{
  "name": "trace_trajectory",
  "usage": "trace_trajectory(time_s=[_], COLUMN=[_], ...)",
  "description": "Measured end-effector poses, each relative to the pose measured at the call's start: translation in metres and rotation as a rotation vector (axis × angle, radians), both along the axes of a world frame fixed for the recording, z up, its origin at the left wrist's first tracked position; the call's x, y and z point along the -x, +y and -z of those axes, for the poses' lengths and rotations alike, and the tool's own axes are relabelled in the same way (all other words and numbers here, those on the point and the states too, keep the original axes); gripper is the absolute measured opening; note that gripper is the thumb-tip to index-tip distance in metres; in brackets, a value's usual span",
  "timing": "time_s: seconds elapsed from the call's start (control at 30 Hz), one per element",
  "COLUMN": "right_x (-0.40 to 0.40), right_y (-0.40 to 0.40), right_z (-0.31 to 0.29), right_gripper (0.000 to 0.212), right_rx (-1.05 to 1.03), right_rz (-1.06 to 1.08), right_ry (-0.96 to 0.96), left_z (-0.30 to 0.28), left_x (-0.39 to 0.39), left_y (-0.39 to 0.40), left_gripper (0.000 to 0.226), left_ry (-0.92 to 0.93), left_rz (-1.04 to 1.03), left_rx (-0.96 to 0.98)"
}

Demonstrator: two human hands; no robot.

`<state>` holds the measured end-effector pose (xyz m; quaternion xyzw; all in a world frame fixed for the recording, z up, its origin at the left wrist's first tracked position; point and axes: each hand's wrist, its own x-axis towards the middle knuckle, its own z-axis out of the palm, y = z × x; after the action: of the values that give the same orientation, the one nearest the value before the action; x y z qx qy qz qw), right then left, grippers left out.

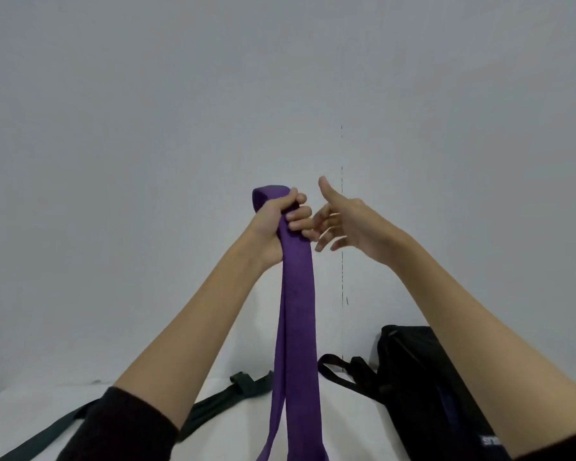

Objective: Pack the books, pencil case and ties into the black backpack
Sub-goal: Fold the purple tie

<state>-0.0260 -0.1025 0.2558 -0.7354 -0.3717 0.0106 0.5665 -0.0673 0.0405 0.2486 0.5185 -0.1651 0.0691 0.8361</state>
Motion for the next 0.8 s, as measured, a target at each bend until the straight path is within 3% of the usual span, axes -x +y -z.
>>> trace_trajectory(time_s=[0.1, 0.23, 0.4, 0.57, 0.67, 0.8], right_x=[-0.002, 0.003, 0.006, 0.003, 0.001, -0.005], right_y=[0.001, 0.01, 0.017, 0.02, 0.014, 0.003], right_z=[0.02, 0.026, 0.011, 0.012, 0.016, 0.029], right_gripper=[0.047, 0.023, 0.02, 0.029, 0.045, 0.045], right_rx=[0.159, -0.049, -0.314, -0.05, -0.098, -0.152], right_rz=[-0.202, -0.284, -0.05, 0.232, 0.237, 0.337], right_ry=[0.009, 0.05, 0.054, -0.082, -0.033, -0.049], left_z=[-0.034, -0.041, 0.006, 0.036, 0.039, 0.042], left_x=[-0.009, -0.013, -0.01, -0.008, -0.011, -0.019], left_y=[0.002, 0.004, 0.005, -0.011, -0.006, -0.002], left_gripper=[0.034, 0.029, 0.063, 0.038, 0.031, 0.029], left_ry=[-0.029, -0.017, 0.02, 0.061, 0.143, 0.218], left_rz=[0.003, -0.021, 0.124, 0.191, 0.135, 0.09], left_rx=[0.05, 0.059, -0.161, -0.227, -0.235, -0.216])
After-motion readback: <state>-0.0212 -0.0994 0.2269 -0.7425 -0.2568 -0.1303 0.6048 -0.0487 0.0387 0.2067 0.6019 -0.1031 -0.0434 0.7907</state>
